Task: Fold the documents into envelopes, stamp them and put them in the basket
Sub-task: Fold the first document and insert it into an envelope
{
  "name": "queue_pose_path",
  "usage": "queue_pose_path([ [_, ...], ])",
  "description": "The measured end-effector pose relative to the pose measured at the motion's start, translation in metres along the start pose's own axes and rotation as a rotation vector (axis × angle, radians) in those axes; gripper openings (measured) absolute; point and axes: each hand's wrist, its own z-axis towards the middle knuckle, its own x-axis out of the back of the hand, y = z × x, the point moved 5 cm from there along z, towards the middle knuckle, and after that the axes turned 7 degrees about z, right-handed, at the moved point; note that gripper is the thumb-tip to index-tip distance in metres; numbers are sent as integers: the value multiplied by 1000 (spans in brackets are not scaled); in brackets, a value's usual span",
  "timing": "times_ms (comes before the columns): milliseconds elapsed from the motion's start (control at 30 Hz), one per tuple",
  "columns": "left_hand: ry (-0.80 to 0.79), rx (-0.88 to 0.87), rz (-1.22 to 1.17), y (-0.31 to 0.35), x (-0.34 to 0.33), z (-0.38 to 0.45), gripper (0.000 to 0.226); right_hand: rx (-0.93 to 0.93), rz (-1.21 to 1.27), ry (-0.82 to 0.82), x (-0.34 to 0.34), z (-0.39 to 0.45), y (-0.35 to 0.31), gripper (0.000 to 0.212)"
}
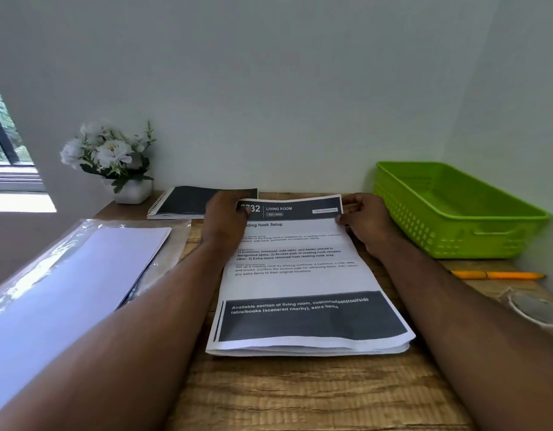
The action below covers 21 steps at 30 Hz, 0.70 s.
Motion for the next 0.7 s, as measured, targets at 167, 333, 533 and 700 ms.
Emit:
queue_pose_path([
  [167, 99, -35, 76, -7, 2, 7, 28, -9, -84, 59, 7, 2, -4, 27],
  [333, 169, -101, 119, -7, 2, 12, 24, 50, -113, 85, 10, 2, -6, 25],
  [533, 311, -208, -63, 3, 13, 9, 14, 95, 75, 32, 10, -6, -24, 29],
  [700, 27, -170, -219, 10, 10, -2, 14, 47, 144, 20, 13, -8, -27, 37],
])
